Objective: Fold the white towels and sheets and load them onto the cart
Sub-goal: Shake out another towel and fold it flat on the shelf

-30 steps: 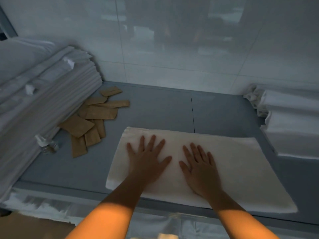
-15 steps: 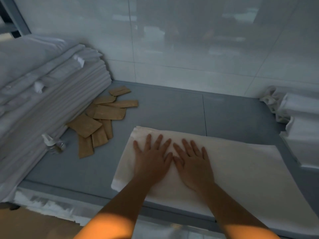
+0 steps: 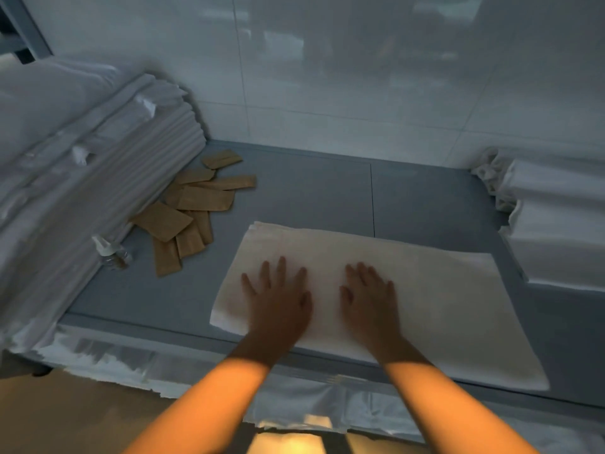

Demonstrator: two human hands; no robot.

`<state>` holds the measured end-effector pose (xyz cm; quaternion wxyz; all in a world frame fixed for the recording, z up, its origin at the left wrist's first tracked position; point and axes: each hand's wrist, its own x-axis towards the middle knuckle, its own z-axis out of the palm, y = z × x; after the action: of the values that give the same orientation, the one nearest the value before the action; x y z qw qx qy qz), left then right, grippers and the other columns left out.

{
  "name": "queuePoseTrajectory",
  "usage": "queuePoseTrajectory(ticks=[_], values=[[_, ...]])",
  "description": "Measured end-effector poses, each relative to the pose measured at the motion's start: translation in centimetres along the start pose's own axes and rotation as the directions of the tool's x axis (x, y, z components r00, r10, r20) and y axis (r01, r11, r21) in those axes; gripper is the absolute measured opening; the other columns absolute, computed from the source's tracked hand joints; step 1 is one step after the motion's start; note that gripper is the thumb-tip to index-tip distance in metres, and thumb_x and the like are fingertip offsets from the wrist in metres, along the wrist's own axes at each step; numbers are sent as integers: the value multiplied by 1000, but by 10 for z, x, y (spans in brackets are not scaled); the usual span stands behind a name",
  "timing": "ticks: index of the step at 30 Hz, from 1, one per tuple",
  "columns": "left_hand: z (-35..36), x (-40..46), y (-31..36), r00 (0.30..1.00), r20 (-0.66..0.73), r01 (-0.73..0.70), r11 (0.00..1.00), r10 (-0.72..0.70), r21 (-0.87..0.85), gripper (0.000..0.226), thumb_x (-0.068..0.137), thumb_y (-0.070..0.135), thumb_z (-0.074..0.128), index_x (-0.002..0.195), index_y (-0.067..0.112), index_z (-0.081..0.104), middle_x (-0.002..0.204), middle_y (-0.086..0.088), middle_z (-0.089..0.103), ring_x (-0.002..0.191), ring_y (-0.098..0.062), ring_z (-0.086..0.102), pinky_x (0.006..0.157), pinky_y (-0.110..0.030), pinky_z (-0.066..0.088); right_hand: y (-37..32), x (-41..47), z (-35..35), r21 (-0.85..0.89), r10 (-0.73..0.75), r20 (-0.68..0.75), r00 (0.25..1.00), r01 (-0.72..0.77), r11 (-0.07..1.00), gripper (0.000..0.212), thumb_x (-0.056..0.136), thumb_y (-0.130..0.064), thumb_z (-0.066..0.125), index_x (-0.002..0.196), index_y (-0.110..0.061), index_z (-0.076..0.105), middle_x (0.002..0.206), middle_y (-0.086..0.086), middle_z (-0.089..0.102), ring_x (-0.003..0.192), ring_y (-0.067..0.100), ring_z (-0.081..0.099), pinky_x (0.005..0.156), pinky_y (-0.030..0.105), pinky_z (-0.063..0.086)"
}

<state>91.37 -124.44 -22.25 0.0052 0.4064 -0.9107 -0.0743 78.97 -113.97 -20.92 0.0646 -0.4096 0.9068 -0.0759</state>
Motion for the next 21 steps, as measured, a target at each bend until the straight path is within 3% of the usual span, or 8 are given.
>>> queuePoseTrajectory(ticks=[3, 5, 10, 15, 21], values=[[14, -24, 16, 999, 29, -42, 999, 42, -3, 55, 95, 57, 16, 146, 51, -3, 161, 8, -4, 146, -35, -9, 102, -74, -8, -25, -22, 18, -24, -161, 6, 987, 161, 987, 53, 99, -33, 30, 151, -31, 18, 160, -5, 10, 148, 16, 4, 116, 45, -1], [17, -27, 10, 1000, 11, -14, 1000, 14, 1, 58, 91, 64, 13, 144, 54, -6, 160, 12, -5, 146, -35, -11, 99, -76, -9, -15, -28, 20, -36, -139, -35, 990, 138, 990, 52, 99, -39, 31, 150, -34, 23, 159, -5, 15, 148, 21, 8, 116, 49, -1], [16, -26, 5, 998, -6, 68, 998, -68, 15, 68, 80, 74, 6, 144, 54, -7, 160, 15, -1, 145, -37, -11, 94, -78, -10, 41, -44, 11, -91, -18, -127, 992, 7, 996, 60, 92, -55, 21, 144, -32, 39, 152, 3, 35, 141, 29, 31, 114, 54, 18], [18, -23, 4, 998, 17, 64, 998, -64, 11, 68, 79, 76, 2, 142, 56, -11, 159, 18, -4, 145, -37, -10, 94, -79, -6, 107, -59, 4, -178, 149, -22, 989, -151, 972, 61, 95, -61, 19, 150, -41, 5, 161, -5, 4, 148, 20, 4, 116, 48, 6], [11, -27, 10, 998, 57, 37, 999, -37, 3, 58, 94, 62, 19, 148, 49, 4, 161, 8, 1, 145, -40, -6, 99, -78, -2, 155, -86, -14, -152, 272, 65, 960, -260, 954, 64, 95, -61, 14, 150, -36, -8, 160, -2, -11, 148, 21, -9, 119, 44, -1]])
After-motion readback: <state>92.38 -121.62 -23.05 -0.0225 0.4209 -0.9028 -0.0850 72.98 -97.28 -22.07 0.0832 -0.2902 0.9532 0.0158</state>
